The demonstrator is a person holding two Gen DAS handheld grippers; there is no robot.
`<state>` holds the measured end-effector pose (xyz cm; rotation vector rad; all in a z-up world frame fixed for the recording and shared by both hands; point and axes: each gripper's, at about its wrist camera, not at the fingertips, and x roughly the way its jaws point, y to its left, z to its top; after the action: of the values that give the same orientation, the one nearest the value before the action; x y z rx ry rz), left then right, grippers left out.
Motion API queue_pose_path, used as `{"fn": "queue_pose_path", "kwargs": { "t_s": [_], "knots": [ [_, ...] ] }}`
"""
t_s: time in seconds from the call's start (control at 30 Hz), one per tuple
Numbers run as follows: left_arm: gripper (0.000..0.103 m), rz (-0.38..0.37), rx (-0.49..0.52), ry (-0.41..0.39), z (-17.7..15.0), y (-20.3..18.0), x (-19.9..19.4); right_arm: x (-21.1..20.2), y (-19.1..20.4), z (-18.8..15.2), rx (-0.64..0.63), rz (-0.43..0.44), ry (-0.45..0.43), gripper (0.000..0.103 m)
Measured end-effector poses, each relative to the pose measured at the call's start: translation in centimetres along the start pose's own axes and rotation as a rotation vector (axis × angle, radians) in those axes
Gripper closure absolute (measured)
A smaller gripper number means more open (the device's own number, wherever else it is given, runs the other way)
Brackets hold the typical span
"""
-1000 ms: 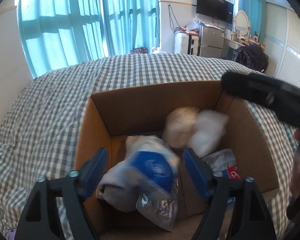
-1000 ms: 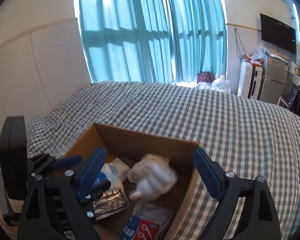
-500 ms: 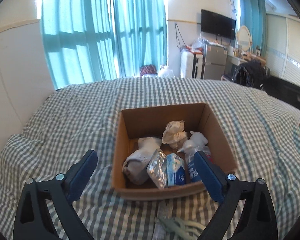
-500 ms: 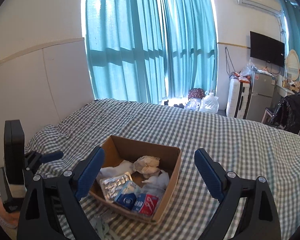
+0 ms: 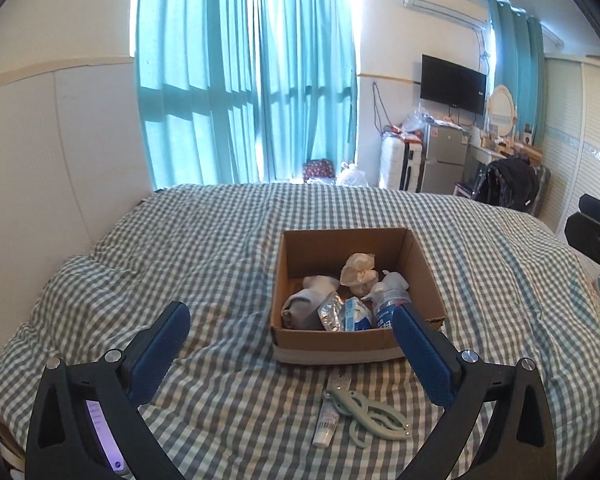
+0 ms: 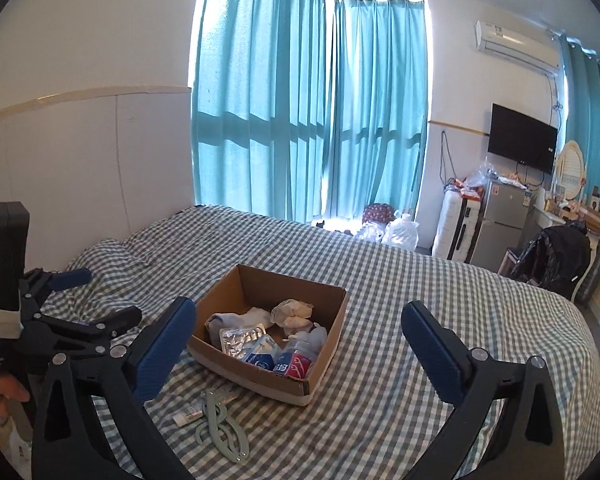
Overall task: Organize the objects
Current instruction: 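Move both tools back toward the green clip and white tube beside the box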
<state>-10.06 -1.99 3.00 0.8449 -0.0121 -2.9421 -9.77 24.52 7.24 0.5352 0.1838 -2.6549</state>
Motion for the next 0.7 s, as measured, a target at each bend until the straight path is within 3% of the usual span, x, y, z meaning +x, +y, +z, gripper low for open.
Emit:
{"fn": "queue_pose_path", "kwargs": {
  "t_s": [0.23, 0.33, 0.7],
  "knots": [
    [0.0, 0.027, -0.016, -0.018, -2.5, 0.6, -1.2, 0.1, 0.1, -2.3, 0.005, -0.005, 0.042, 0.0],
    [0.0, 0.05, -0.024, 0.0, -4.1, 1.0, -0.6, 1.3, -0.5, -4.1, 0.049, 0.033, 0.088, 0.0],
    [0.0, 0.074, -0.022, 0.149, -11.2, 0.8, 5.5, 9.7, 1.9, -12.6, 0.079, 0.135, 0.306, 0.0]
  ]
}}
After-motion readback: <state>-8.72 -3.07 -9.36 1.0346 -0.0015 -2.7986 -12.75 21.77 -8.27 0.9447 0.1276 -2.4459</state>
